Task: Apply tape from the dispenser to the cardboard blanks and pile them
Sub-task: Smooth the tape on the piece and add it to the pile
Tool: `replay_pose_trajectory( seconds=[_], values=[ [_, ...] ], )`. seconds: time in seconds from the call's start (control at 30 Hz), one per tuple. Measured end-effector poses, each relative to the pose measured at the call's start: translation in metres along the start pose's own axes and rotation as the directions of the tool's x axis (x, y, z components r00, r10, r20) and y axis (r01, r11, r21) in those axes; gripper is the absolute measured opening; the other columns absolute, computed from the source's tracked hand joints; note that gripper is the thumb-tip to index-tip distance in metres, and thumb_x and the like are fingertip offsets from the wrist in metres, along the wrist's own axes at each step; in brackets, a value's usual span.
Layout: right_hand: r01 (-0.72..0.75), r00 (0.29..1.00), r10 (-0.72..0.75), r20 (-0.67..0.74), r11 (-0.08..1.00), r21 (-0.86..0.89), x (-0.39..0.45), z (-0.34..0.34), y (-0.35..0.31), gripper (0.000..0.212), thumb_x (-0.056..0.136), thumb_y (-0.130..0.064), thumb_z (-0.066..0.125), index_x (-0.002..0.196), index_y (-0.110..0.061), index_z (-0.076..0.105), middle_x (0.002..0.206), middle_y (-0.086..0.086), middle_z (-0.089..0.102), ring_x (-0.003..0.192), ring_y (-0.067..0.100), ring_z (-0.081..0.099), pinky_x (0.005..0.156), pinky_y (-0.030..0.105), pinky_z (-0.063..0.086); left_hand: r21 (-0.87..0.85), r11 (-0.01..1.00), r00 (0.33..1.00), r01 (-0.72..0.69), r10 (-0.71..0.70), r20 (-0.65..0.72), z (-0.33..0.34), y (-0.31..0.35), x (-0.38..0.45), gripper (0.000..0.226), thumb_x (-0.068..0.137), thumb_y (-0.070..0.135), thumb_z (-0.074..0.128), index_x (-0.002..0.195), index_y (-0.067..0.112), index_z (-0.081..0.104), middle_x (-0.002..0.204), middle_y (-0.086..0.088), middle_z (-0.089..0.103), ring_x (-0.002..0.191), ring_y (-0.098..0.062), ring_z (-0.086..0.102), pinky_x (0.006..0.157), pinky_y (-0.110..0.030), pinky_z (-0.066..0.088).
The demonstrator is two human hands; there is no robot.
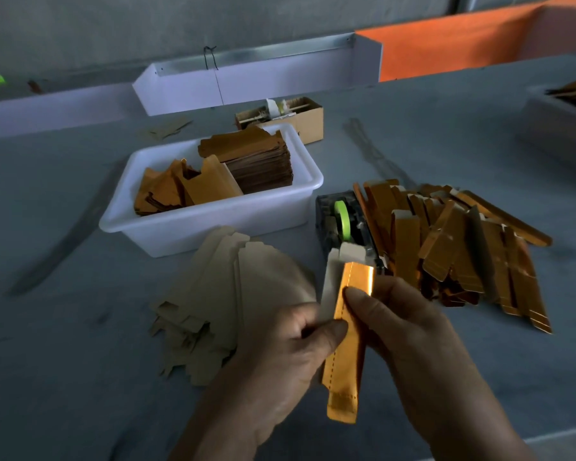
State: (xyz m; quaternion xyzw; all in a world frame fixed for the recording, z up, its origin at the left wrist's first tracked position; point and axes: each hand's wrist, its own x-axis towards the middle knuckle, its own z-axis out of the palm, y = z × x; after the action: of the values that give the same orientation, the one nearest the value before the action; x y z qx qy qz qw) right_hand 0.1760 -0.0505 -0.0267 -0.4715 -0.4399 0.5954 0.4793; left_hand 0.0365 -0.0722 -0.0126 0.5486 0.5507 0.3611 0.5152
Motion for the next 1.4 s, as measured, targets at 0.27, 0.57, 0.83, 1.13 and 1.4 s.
replay_pose_trajectory(
  seconds=[0.27, 0.57, 0.83, 1.13, 1.4],
  values=[
    [-0.031, 0.999, 0.033, -0.024, 0.995, 0.097, 0.000, 0.000, 0.000, 0.015, 0.077, -0.019, 0.062, 0.089, -0.011, 0.068, 0.087, 0.015, 0.071, 0.085, 0.030, 0.068, 0.072, 0.034, 0.057, -0.089, 0.996, 0.962, 0.010, -0.034, -0.270, 0.011, -0.008, 0.001, 0.024, 0.058, 0.052, 0.065, 0.080, 0.044, 0.069, 0.075, 0.008, 0.072, 0.071, -0.009, 0.069, 0.066, -0.032, 0.052],
    [-0.040, 0.995, 0.051, -0.090, 0.993, 0.111, 0.000, 0.004, 0.003, 0.010, 0.085, -0.011, 0.060, 0.092, -0.013, 0.067, 0.080, 0.007, 0.073, 0.077, 0.020, 0.071, 0.064, 0.026, 0.057, 0.694, 0.720, 0.816, -0.031, 0.419, -0.398, 0.036, -0.009, 0.001, 0.043, 0.074, 0.013, 0.077, 0.117, 0.020, 0.070, 0.086, -0.002, 0.053, 0.078, -0.022, 0.060, 0.064, -0.040, 0.055],
    [-0.051, 0.989, 0.057, -0.137, 0.998, 0.047, -0.006, 0.003, 0.006, 0.017, 0.078, -0.028, 0.066, 0.079, -0.011, 0.068, 0.075, 0.010, 0.070, 0.071, 0.020, 0.070, 0.056, 0.022, 0.053, 0.925, 0.369, 0.924, 0.090, 0.315, -0.216, 0.066, -0.004, -0.004, 0.046, 0.078, 0.016, 0.038, 0.106, 0.006, 0.073, 0.070, -0.005, 0.058, 0.060, -0.022, 0.057, 0.046, -0.028, 0.046],
    [-0.053, 0.993, 0.058, -0.107, 0.997, 0.054, -0.002, -0.003, 0.002, 0.028, 0.066, -0.029, 0.064, 0.081, -0.006, 0.066, 0.076, 0.016, 0.066, 0.073, 0.023, 0.064, 0.074, 0.032, 0.054, 0.145, 0.981, 0.924, 0.128, -0.065, -0.376, 0.039, -0.004, -0.004, 0.015, 0.088, 0.028, 0.064, 0.100, 0.036, 0.063, 0.093, 0.016, 0.062, 0.082, 0.000, 0.062, 0.064, -0.013, 0.048],
    [0.148, 0.955, -0.217, -0.204, 0.940, -0.308, 0.014, -0.017, -0.013, 0.014, 0.081, -0.039, 0.057, 0.080, -0.027, 0.065, 0.076, -0.005, 0.064, 0.070, 0.010, 0.060, 0.062, 0.025, 0.049, -0.401, 0.914, 0.896, 0.067, -0.231, -0.378, 0.007, 0.006, 0.012, 0.013, 0.084, 0.005, 0.064, 0.074, 0.013, 0.067, 0.051, 0.006, 0.060, 0.040, -0.001, 0.050, 0.036, -0.012, 0.036]
  ],
)
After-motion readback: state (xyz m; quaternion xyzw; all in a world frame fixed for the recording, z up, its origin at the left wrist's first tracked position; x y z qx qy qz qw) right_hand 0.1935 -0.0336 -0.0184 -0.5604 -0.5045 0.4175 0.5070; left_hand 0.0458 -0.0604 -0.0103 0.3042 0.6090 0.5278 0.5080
